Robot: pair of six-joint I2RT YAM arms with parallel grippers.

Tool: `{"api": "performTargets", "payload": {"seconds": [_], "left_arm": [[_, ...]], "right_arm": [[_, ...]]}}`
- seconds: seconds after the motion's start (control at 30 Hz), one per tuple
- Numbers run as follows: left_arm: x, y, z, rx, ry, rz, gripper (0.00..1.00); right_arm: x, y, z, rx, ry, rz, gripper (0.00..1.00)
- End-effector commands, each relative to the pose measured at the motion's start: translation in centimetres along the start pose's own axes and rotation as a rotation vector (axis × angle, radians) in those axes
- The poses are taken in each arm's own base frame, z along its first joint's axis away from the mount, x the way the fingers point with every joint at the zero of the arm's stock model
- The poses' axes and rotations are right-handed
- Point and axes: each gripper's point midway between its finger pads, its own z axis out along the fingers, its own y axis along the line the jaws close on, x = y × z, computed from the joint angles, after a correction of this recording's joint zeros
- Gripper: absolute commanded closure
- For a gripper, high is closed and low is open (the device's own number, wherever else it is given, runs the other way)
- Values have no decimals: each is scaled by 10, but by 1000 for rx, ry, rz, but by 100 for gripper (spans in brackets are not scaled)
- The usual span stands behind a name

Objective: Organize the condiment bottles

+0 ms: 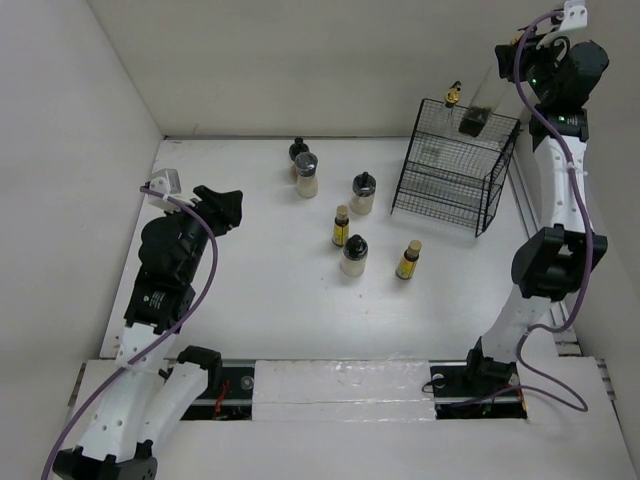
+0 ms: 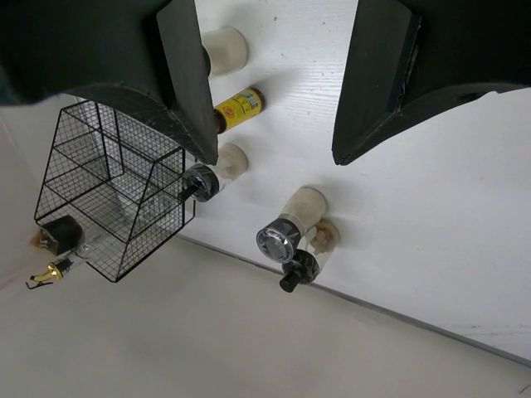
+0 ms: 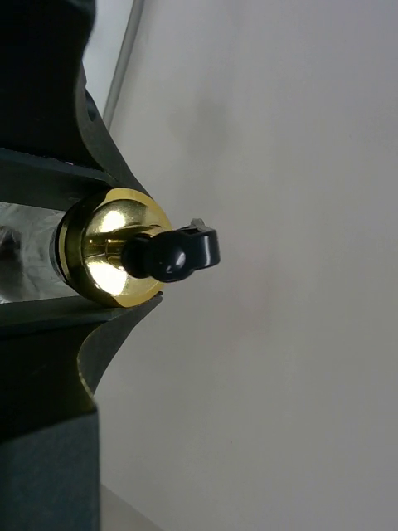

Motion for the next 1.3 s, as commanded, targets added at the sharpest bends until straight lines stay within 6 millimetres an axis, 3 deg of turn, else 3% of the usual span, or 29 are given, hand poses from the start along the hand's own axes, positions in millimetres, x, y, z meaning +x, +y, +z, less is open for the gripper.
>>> {"api": "performTargets", "payload": {"seconds": [0.0, 0.03, 0.3, 0.43, 0.63, 0.77, 0.97, 1.03, 1.27], "left_arm": [[-14, -9, -1, 37, -41, 16, 47], [-14, -9, -1, 37, -41, 16, 47], [-15, -7, 0, 26, -47, 16, 47], [-13, -6, 2, 21, -39, 17, 47], [-13, -6, 2, 21, -39, 17, 47], [-13, -6, 2, 21, -39, 17, 47], [-13, -6, 2, 21, -39, 17, 47], [-13, -6, 2, 21, -39, 17, 47], [-13, -6, 2, 21, -39, 17, 47]], "right_arm": [[-76, 14, -4, -50, -188, -95, 88], [-82, 11, -6, -42, -200, -104, 88], [-59, -2, 1, -21, -173, -92, 88], [-63, -5, 3, -11, -195, -110, 88], [-87, -13, 3, 15, -258, -141, 88], [-80, -15, 6, 16, -249, -137, 88], [-21, -11, 14, -52, -161, -112, 88], [6, -12, 16, -59, -128, -95, 88], [44, -5, 4, -80, -84, -74, 88]]}}
